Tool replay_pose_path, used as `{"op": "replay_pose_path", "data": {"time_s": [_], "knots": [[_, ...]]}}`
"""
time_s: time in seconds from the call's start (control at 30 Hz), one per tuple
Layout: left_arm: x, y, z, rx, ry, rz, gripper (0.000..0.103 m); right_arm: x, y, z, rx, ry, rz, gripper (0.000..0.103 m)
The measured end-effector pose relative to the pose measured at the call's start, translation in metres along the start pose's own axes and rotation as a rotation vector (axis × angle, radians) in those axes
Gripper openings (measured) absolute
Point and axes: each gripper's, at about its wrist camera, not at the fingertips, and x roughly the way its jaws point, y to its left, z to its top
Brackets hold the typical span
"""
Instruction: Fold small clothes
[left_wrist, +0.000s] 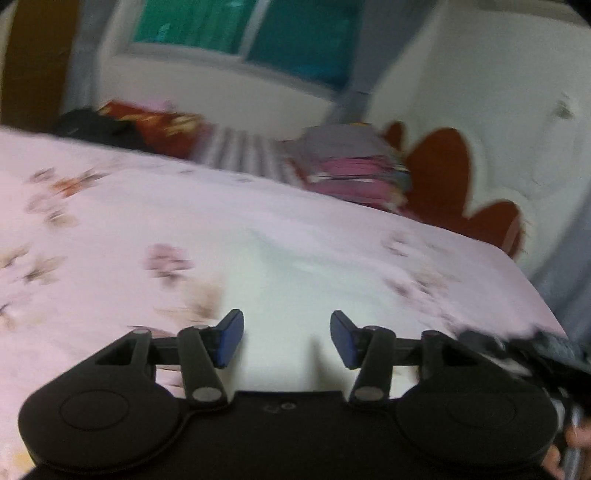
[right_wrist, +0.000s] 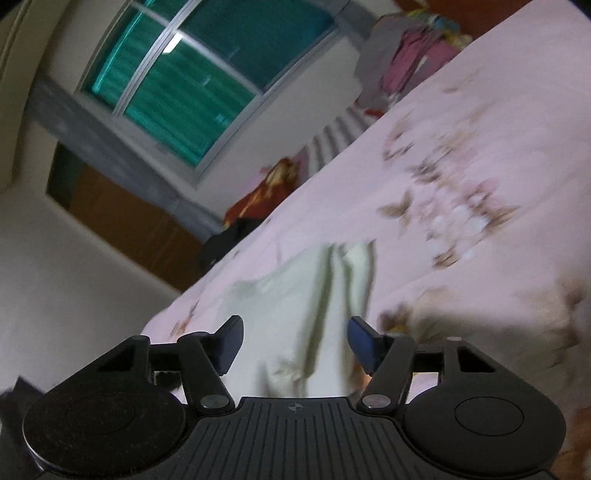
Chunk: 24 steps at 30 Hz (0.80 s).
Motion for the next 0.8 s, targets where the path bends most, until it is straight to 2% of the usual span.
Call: {"op": "replay_pose_path", "data": {"time_s": [0.1, 0.17, 0.23, 0.37, 0.5, 0.7, 0.8], "knots": [[0.021, 0.023, 0.003, -0.038, 0.068, 0.024, 0.043, 0.019, 0.007, -0.008, -0.011, 0.052, 0.003, 0.054], [0.033, 0.027, -0.003, -0.03, 0.097, 0.054, 0.043, 0.033, 0.009, -0.012, -0.007, 0.086, 0.0, 0.051], [0.037, 0.028, -0.01, -0.037, 0.116, 0.046, 0.044, 0.046, 0.01, -0.014, -0.01, 0.115, -0.011, 0.049], [0.034, 0.037, -0.012, -0.039, 0.12, 0.036, 0.045, 0.068, 0.01, -0.019, -0.032, 0.166, -0.064, 0.049], [0.036, 0.043, -0.011, -0.045, 0.128, 0.028, 0.045, 0.077, 0.015, -0.021, -0.045, 0.164, -0.099, 0.049], [0.034, 0.045, -0.011, -0.054, 0.13, 0.017, 0.045, 0.088, 0.031, -0.022, -0.093, 0.2, -0.085, 0.049], [0.035, 0.046, -0.01, -0.053, 0.136, 0.011, 0.045, 0.096, 0.036, -0.025, -0.124, 0.206, -0.134, 0.049]]}}
